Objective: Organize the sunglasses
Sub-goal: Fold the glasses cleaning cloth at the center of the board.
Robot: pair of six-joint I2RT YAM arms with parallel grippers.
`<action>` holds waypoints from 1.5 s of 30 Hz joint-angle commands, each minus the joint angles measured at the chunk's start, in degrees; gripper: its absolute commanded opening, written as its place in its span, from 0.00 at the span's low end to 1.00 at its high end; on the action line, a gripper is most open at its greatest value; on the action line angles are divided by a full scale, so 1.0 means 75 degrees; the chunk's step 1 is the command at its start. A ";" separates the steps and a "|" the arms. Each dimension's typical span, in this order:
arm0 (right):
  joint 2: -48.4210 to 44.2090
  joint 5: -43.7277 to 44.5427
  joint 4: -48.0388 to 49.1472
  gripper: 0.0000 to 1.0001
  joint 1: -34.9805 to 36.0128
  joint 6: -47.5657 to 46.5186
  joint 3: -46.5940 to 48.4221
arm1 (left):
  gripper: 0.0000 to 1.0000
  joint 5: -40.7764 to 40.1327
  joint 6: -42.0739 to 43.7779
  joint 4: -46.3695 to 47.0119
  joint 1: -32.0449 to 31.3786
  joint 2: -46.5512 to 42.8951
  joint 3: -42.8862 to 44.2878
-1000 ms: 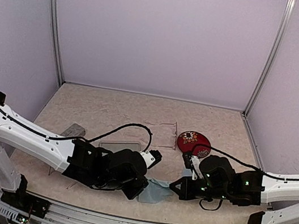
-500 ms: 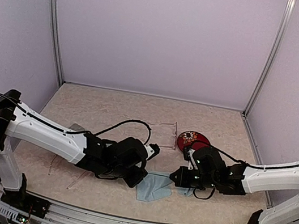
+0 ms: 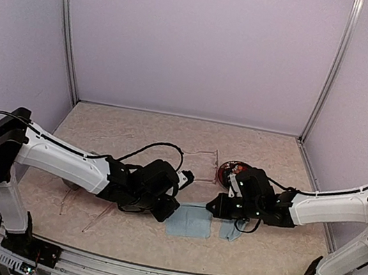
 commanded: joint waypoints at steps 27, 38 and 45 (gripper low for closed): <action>-0.0105 -0.0617 0.0245 0.00 0.0283 0.0356 -0.0800 | 0.00 0.0236 -0.0020 0.0258 -0.0560 0.0325 -0.0496; -0.0103 -0.0591 0.0240 0.00 0.0456 0.0514 -0.0909 | 0.00 0.0106 -0.0012 0.0159 -0.0708 0.0401 -0.0552; -0.0069 -0.0569 0.0238 0.00 0.0572 0.0616 -0.0956 | 0.00 0.0094 -0.0007 0.0093 -0.0777 0.0441 -0.0566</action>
